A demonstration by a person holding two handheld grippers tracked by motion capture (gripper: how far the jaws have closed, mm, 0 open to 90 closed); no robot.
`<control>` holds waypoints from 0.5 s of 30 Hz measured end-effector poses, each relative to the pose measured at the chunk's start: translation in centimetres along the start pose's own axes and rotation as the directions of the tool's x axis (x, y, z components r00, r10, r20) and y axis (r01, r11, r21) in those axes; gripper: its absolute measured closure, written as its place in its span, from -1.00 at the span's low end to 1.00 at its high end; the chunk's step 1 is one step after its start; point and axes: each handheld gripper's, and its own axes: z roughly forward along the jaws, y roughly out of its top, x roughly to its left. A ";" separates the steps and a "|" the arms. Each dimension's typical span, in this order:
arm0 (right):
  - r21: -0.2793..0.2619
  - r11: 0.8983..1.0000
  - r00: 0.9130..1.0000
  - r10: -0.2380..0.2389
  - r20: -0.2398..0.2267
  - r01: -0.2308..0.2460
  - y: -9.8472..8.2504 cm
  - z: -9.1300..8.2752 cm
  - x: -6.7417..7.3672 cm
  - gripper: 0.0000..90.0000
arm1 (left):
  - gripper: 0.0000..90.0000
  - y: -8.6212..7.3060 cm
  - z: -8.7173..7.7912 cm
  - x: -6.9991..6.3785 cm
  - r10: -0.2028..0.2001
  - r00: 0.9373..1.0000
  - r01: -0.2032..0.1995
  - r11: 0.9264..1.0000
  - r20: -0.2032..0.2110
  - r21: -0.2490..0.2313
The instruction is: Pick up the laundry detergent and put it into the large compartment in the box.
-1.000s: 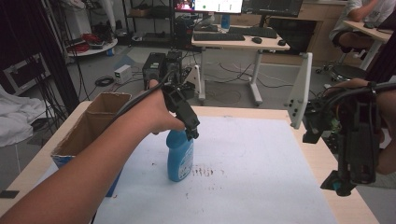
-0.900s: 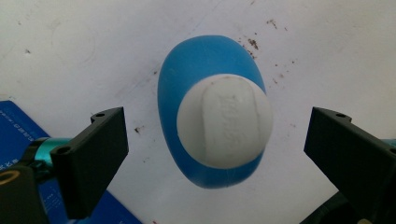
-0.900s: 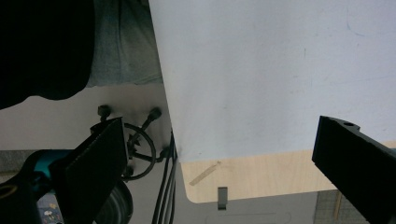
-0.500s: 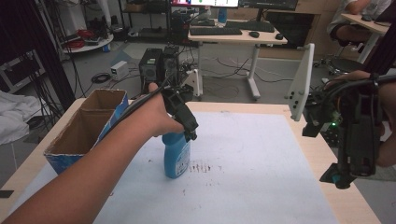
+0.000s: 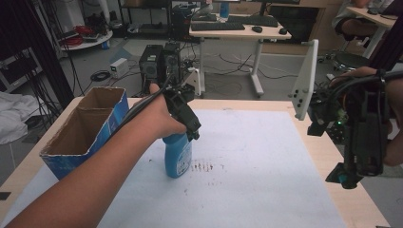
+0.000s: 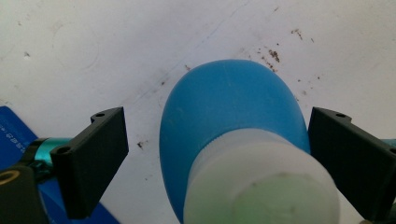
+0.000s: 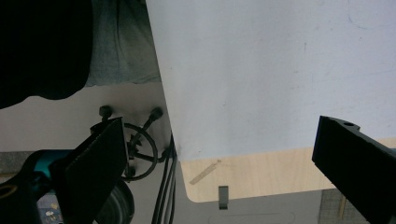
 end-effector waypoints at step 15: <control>-0.002 1.000 1.000 0.005 -0.005 -0.005 0.0 0.3 -0.3 -0.94 | -0.81 0.0 0.7 0.0 -0.009 1.000 0.009 1.000 -0.018 -0.010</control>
